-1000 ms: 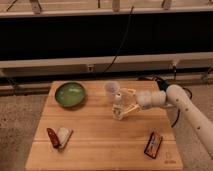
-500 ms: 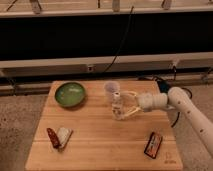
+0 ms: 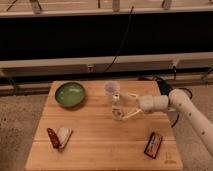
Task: Stand the bottle upright
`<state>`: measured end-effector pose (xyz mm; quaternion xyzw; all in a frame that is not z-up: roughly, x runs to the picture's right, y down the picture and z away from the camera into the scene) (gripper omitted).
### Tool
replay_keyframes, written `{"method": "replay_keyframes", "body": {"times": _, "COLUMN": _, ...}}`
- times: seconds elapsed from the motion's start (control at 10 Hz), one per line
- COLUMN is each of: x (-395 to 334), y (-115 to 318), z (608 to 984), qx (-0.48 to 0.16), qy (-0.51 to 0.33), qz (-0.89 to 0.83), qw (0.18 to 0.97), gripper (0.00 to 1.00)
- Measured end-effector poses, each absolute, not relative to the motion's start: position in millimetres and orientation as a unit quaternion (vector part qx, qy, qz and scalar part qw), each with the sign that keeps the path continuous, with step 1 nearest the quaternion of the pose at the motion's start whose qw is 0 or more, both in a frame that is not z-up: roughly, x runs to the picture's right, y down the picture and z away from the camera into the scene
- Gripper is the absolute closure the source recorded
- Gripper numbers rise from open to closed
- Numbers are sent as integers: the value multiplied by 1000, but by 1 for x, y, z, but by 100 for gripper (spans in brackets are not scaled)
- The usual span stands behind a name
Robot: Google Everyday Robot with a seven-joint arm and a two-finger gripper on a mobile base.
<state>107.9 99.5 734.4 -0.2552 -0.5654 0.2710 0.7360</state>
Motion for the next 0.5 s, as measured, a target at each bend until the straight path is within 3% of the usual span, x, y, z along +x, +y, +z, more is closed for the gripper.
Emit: {"method": "replay_keyframes", "body": {"times": 0.5, "x": 114, "y": 105, "z": 741, "qx": -253, "qy": -557, "qz": 281, "qw": 739, "gripper": 20}}
